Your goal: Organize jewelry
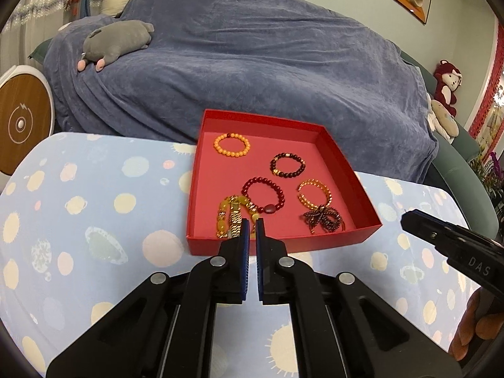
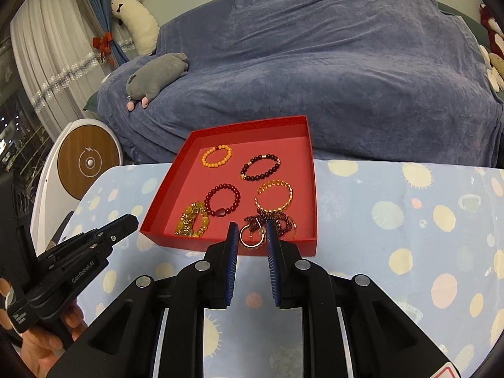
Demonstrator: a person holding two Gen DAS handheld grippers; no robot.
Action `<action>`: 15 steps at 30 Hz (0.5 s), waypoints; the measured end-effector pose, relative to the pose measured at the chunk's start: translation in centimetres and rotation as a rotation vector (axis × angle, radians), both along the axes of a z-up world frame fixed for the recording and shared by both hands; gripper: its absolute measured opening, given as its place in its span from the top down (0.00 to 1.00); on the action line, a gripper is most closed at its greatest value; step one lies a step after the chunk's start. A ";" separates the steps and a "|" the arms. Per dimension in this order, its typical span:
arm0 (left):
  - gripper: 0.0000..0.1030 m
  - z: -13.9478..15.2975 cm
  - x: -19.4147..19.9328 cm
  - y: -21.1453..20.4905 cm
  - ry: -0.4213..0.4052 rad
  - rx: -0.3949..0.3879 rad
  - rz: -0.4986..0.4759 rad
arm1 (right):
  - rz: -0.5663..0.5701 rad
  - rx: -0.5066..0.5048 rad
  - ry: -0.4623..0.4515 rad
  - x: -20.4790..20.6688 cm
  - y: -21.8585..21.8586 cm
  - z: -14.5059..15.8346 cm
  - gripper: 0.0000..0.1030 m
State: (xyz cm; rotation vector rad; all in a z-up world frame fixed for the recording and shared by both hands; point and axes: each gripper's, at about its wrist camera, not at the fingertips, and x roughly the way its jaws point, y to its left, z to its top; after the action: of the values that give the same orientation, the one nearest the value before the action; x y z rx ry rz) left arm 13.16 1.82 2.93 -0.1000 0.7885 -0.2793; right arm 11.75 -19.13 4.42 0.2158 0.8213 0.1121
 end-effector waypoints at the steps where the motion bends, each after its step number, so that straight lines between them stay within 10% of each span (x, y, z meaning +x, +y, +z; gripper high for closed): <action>1: 0.95 -0.7 0.0 0.4 0.016 0.000 0.011 | -0.003 -0.001 0.011 -0.2 -0.1 -0.5 0.84; 9: 0.49 -3.6 -1.9 -2.9 0.066 0.019 -0.063 | -0.006 -0.006 0.069 -1.5 -0.3 -2.9 0.84; 15: 0.55 -6.0 -2.0 -5.7 0.096 0.068 -0.118 | -0.009 -0.006 0.074 -1.8 -0.5 -3.0 0.84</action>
State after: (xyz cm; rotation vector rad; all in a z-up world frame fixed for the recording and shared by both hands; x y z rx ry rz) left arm 11.21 -3.88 -3.03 -0.0027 0.9001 -0.3612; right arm 9.93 -19.68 1.38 0.2193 0.8940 0.0937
